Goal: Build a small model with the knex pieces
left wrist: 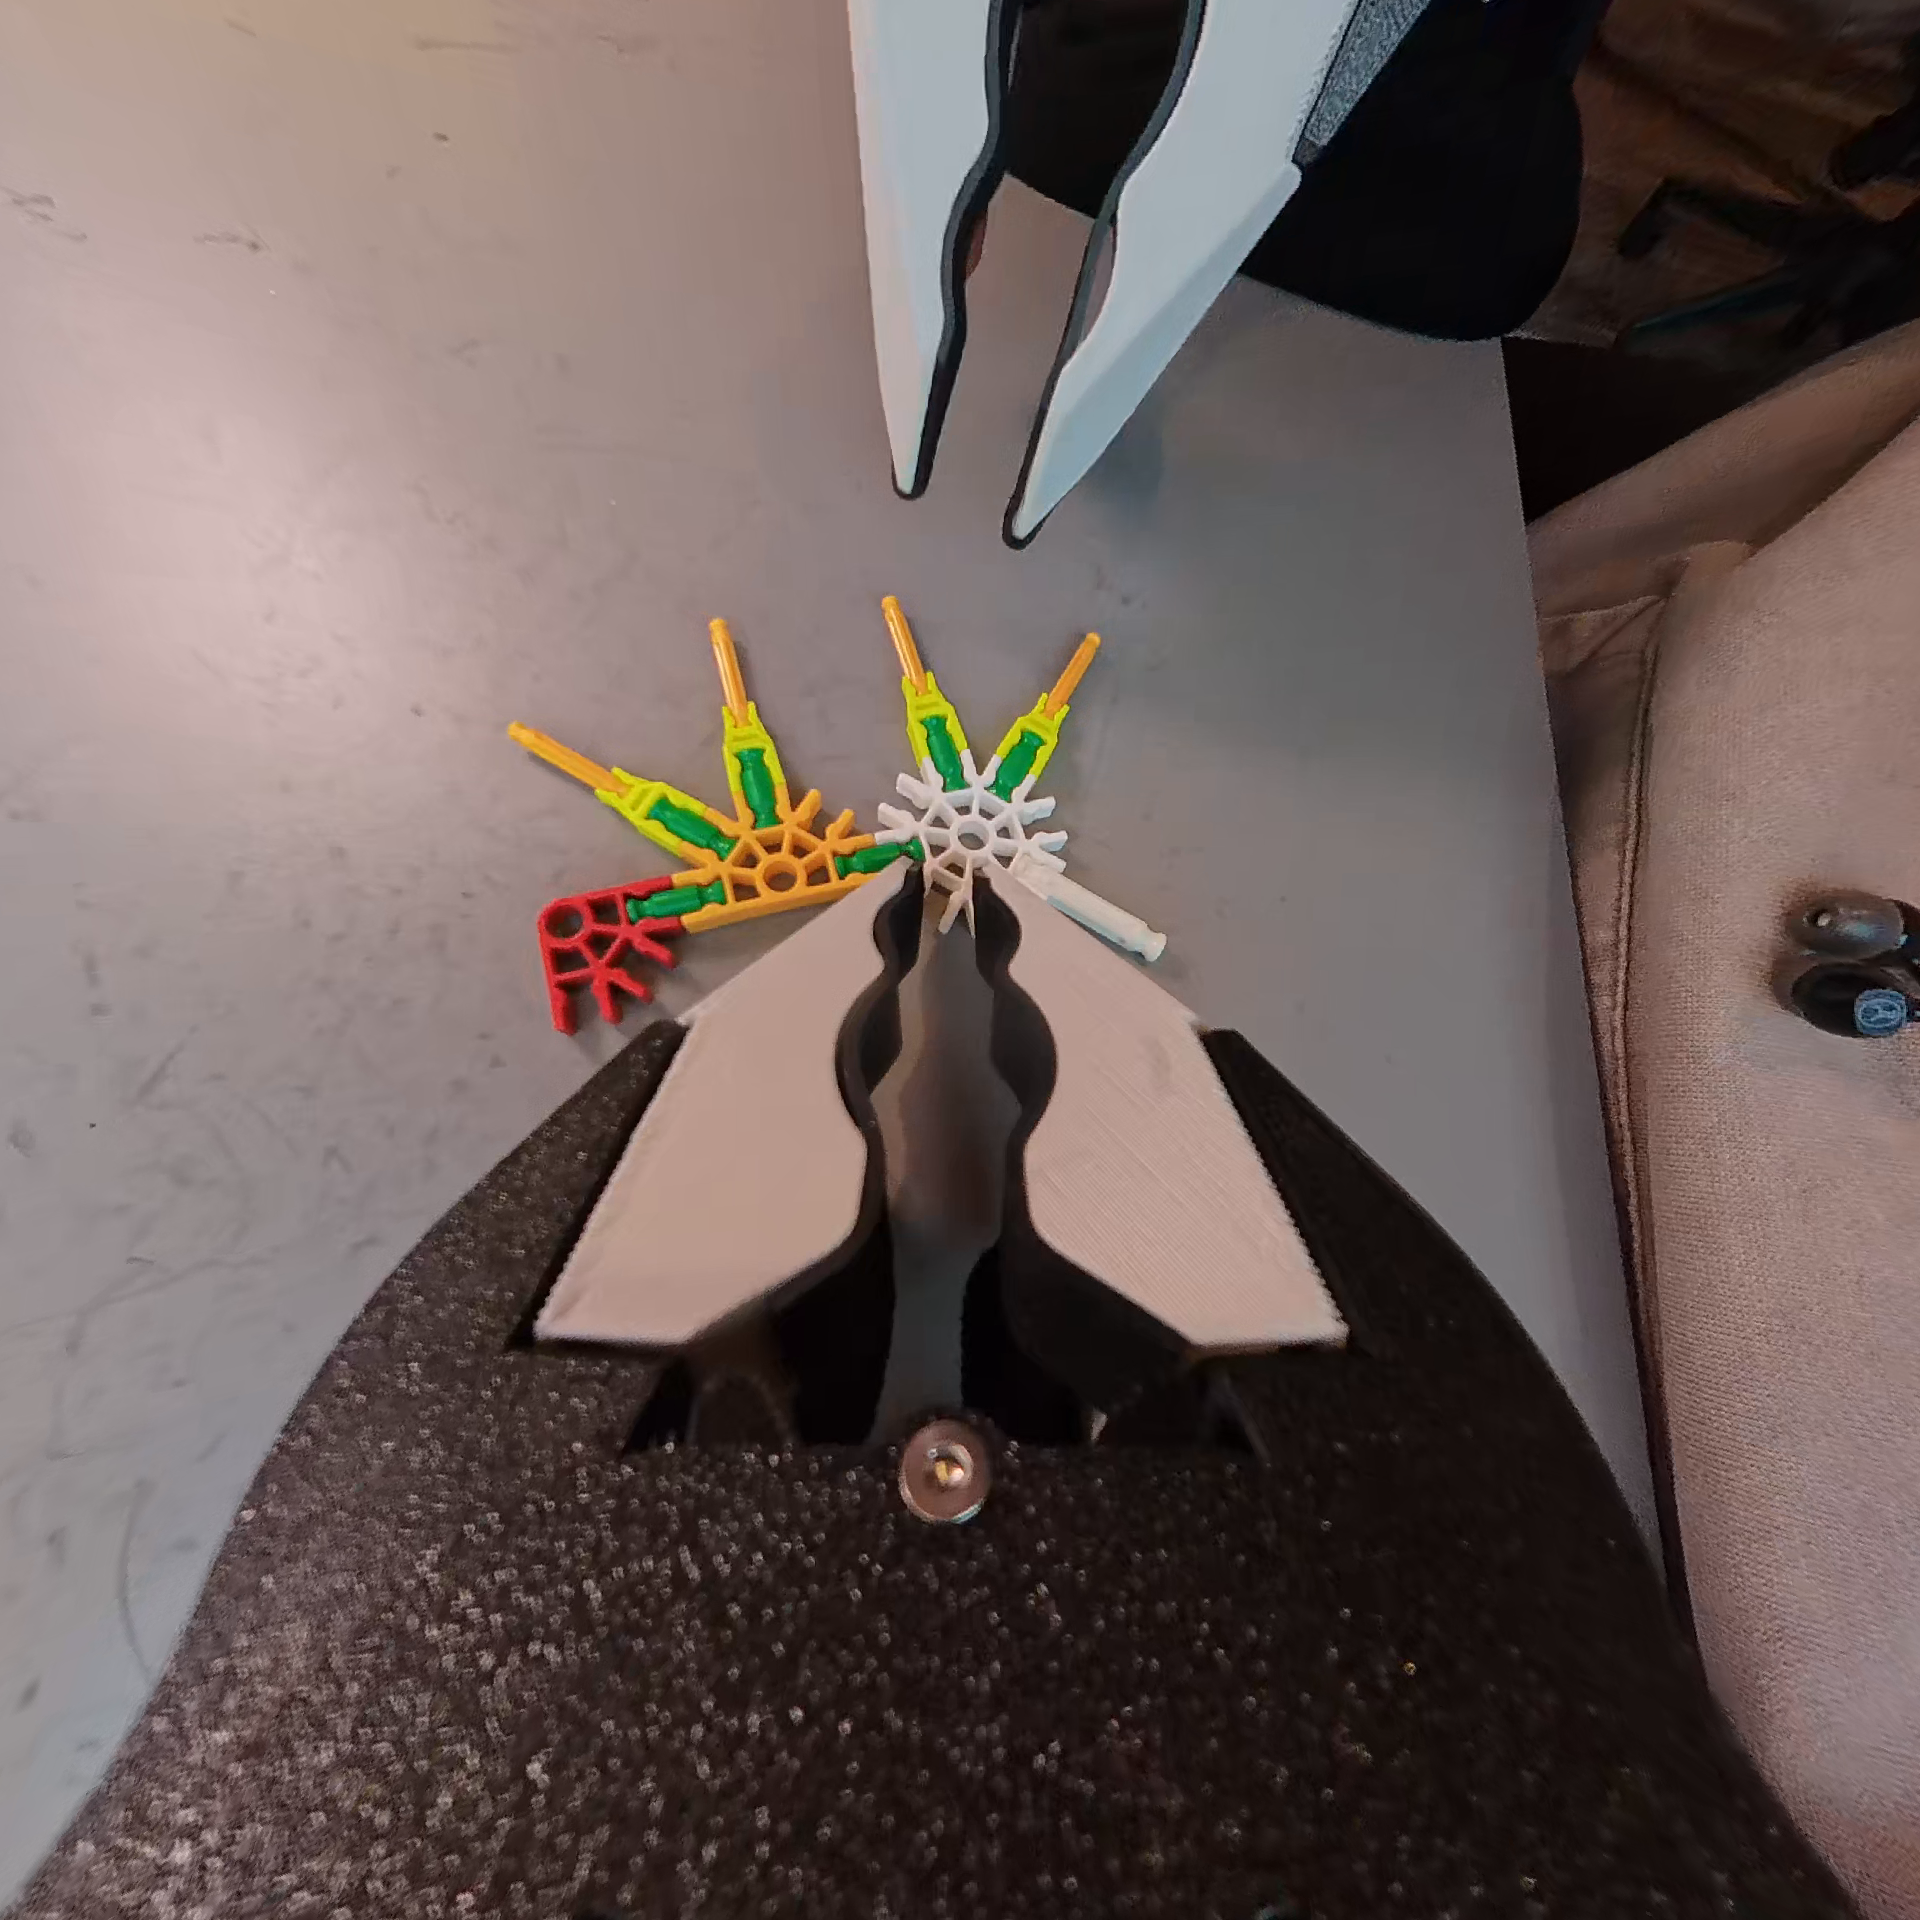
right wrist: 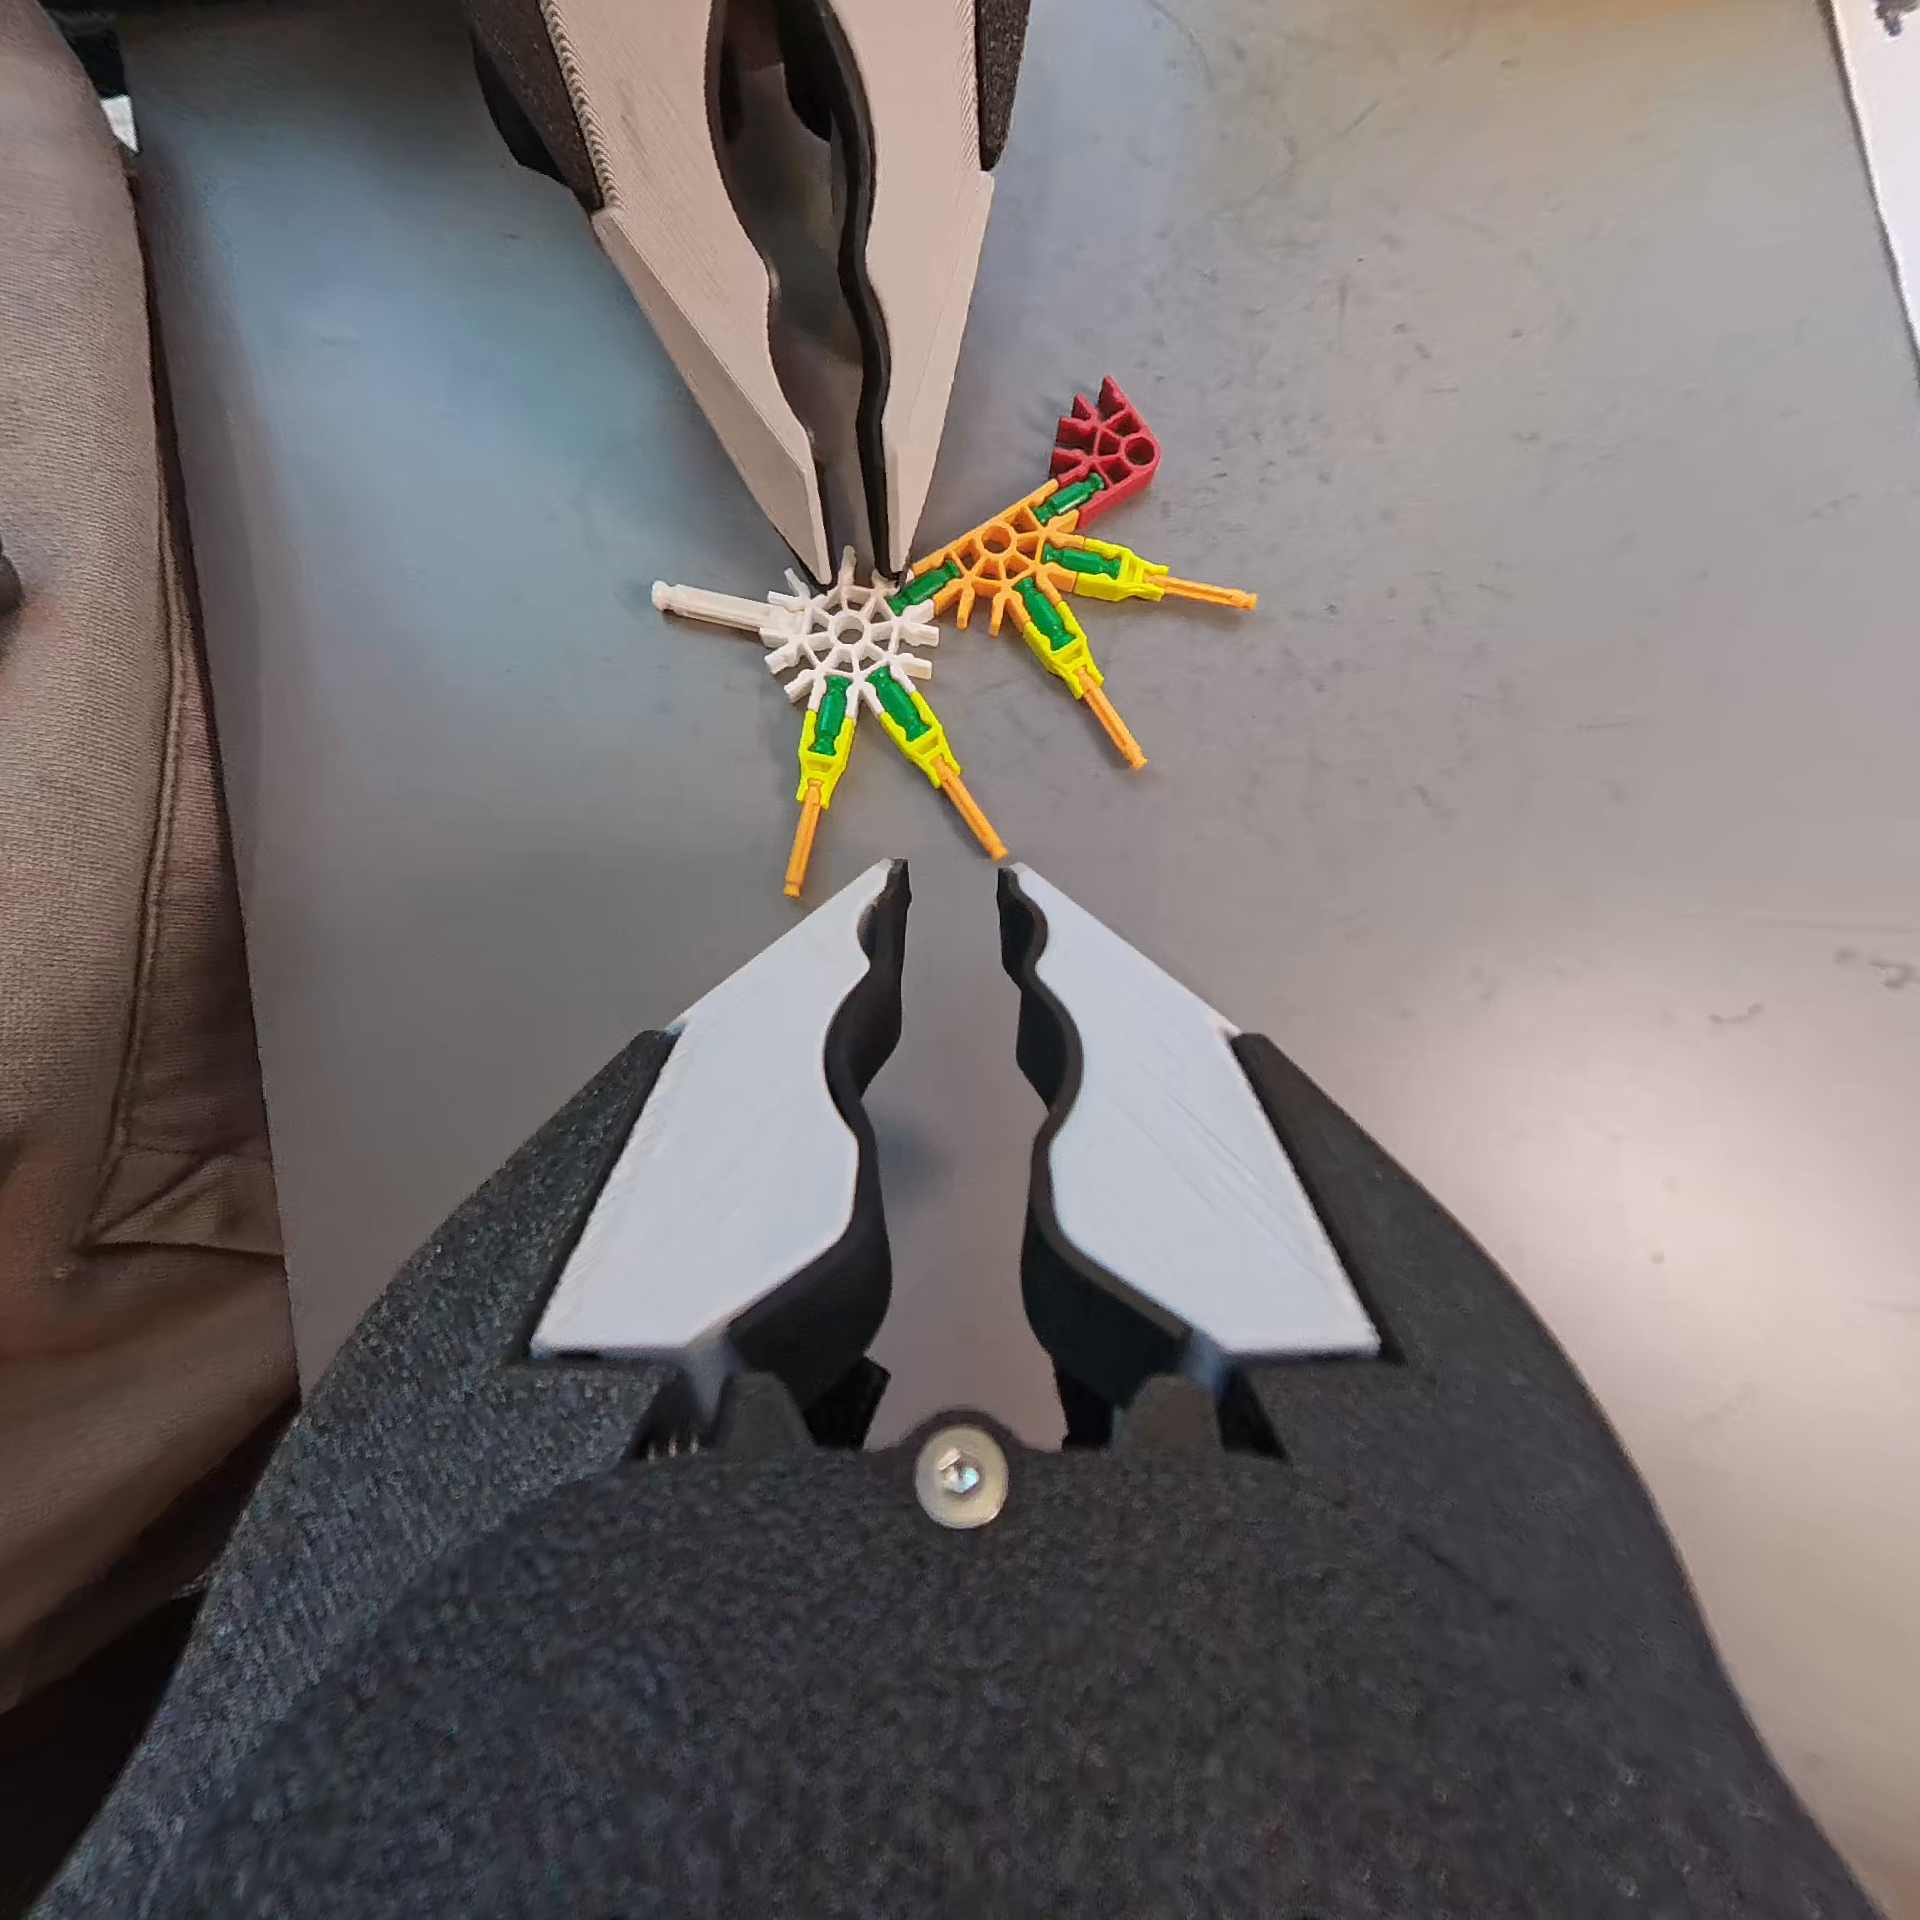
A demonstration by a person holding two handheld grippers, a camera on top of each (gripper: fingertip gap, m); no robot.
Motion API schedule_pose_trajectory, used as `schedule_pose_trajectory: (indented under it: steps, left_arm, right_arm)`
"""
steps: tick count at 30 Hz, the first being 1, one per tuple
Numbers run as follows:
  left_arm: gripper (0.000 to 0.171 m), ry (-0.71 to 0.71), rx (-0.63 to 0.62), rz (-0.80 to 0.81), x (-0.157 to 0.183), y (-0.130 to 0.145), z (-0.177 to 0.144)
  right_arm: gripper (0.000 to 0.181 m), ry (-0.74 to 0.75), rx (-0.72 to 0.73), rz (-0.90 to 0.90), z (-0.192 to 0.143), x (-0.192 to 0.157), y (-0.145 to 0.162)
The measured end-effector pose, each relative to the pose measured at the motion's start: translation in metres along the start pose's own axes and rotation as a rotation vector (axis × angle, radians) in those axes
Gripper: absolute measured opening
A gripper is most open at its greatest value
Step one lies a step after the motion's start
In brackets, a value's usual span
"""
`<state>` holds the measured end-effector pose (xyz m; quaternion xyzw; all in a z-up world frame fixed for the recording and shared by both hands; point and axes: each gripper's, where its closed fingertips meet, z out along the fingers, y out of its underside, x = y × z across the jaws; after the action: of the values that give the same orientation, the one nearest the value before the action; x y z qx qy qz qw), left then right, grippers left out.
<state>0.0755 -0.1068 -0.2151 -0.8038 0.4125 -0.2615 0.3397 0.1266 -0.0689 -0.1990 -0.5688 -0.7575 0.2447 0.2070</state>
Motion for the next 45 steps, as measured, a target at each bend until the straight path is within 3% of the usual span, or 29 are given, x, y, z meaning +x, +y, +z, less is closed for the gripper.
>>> schedule_pose_trajectory:
  steps: [1,11,19,26,31,34,38,40,43,45]
  left_arm:
    - [0.01,0.004,0.002,-0.003,0.0,0.0,0.0]
    - [0.011,0.006,0.008,0.018,0.0,0.0,0.0]
    - [0.013,0.002,0.01,0.022,-0.001,-0.001,-0.001]
    - [0.018,-0.031,0.017,0.012,-0.009,-0.001,-0.004]
    - [0.022,-0.077,0.058,-0.004,-0.02,-0.007,-0.013]
    - [0.024,-0.097,0.099,-0.026,-0.027,-0.011,-0.023]
    - [0.025,-0.14,0.115,-0.036,-0.039,-0.011,-0.035]
    - [0.025,-0.167,0.112,-0.036,-0.045,-0.009,-0.039]
    - [0.025,-0.185,0.111,-0.043,-0.05,-0.007,-0.042]
    - [0.025,-0.183,0.108,-0.044,-0.049,-0.006,-0.042]
  right_arm:
    - [0.016,-0.022,0.009,-0.016,0.002,0.0,-0.001]
    - [0.017,-0.09,0.255,-0.138,0.003,0.003,-0.032]
    - [0.024,-0.249,0.549,0.004,-0.024,-0.009,-0.067]
    - [0.027,-0.314,0.637,0.065,-0.034,-0.007,-0.078]
    - [0.046,-0.197,0.536,0.035,-0.02,0.008,-0.069]
    - [0.0,-0.051,0.388,-0.031,-0.009,0.03,-0.053]
    - [0.0,0.031,0.17,-0.141,0.004,0.045,-0.032]
    - [0.002,0.017,0.053,-0.208,0.015,0.046,-0.021]
    - [0.024,-0.038,-0.022,-0.241,0.031,0.044,-0.018]
    - [0.021,-0.103,-0.037,-0.225,0.04,0.04,-0.02]
